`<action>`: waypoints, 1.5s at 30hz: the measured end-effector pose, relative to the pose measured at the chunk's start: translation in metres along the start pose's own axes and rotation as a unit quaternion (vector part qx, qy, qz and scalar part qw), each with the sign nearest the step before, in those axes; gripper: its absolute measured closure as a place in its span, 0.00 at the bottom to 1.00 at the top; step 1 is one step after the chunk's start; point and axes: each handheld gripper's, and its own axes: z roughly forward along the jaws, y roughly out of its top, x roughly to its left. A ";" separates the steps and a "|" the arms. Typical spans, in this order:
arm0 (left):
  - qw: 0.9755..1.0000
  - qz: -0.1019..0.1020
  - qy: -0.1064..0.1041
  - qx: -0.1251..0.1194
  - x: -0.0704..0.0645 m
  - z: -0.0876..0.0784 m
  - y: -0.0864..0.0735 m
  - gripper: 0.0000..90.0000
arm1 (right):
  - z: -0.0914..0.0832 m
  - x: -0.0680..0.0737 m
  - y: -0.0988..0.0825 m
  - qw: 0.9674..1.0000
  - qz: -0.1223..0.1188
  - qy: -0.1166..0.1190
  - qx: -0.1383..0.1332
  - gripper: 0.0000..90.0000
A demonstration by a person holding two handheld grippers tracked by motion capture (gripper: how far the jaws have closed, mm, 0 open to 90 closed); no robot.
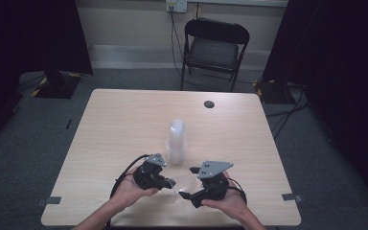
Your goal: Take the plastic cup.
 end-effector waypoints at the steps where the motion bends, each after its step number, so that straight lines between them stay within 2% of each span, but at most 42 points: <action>1: 1.000 -0.002 0.008 -0.002 -0.001 0.000 0.000 1.00 | 0.001 0.002 0.001 1.000 -0.008 0.001 0.004 0.16; 2: 1.000 -0.005 0.000 -0.003 0.001 0.000 0.000 1.00 | 0.004 0.005 0.002 1.000 -0.018 0.003 0.006 0.16; 5: 1.000 -0.014 0.000 -0.008 0.003 -0.002 0.000 1.00 | 0.007 0.008 0.002 1.000 -0.028 0.001 0.013 0.16; 6: 1.000 -0.022 0.004 -0.020 0.005 -0.004 0.000 1.00 | 0.008 0.008 0.002 0.999 -0.031 0.001 0.014 0.15; 9: 0.999 -0.028 0.005 -0.020 0.006 -0.004 0.000 1.00 | 0.010 0.009 0.002 0.999 -0.040 -0.007 0.013 0.15; 13: 0.999 -0.037 0.003 -0.012 0.008 -0.005 0.000 1.00 | 0.016 0.012 0.002 0.998 -0.063 -0.016 0.027 0.13; 14: 0.999 -0.047 -0.002 -0.017 0.009 -0.003 0.000 1.00 | 0.019 0.013 0.002 0.997 -0.070 -0.018 0.032 0.11; 17: 0.998 -0.053 -0.010 -0.016 0.009 -0.003 0.001 1.00 | 0.023 0.014 0.002 0.996 -0.074 -0.019 0.041 0.11; 19: 0.997 -0.062 -0.027 -0.024 0.009 -0.001 0.002 0.99 | 0.026 0.015 0.003 0.996 -0.079 -0.018 0.045 0.11; 23: 0.997 -0.065 -0.024 -0.018 0.006 0.001 0.004 0.99 | 0.034 0.019 0.004 0.995 -0.086 -0.021 0.055 0.11; 24: 0.997 -0.069 -0.031 -0.020 0.006 0.002 0.004 0.98 | 0.034 0.019 0.003 0.995 -0.085 -0.019 0.054 0.12; 27: 0.996 -0.077 -0.032 -0.023 0.007 0.002 0.004 0.98 | 0.036 0.021 0.003 0.994 -0.087 -0.024 0.054 0.14; 28: 0.997 -0.076 -0.027 -0.019 0.007 0.003 0.004 0.98 | 0.037 0.021 0.003 0.994 -0.090 -0.028 0.055 0.14; 31: 0.996 -0.077 -0.031 -0.017 0.007 0.005 0.004 0.98 | 0.039 0.023 0.002 0.994 -0.092 -0.032 0.058 0.15; 38: 0.997 -0.074 -0.035 -0.012 0.006 0.008 0.007 0.98 | 0.040 0.030 0.006 0.993 -0.104 -0.028 0.047 0.23; 43: 0.997 -0.074 -0.027 -0.001 0.003 0.012 0.008 0.98 | 0.041 0.032 0.006 0.993 -0.104 -0.030 0.044 0.26; 45: 0.997 -0.073 -0.032 0.003 0.002 0.015 0.009 0.98 | 0.042 0.033 0.006 0.993 -0.103 -0.030 0.044 0.26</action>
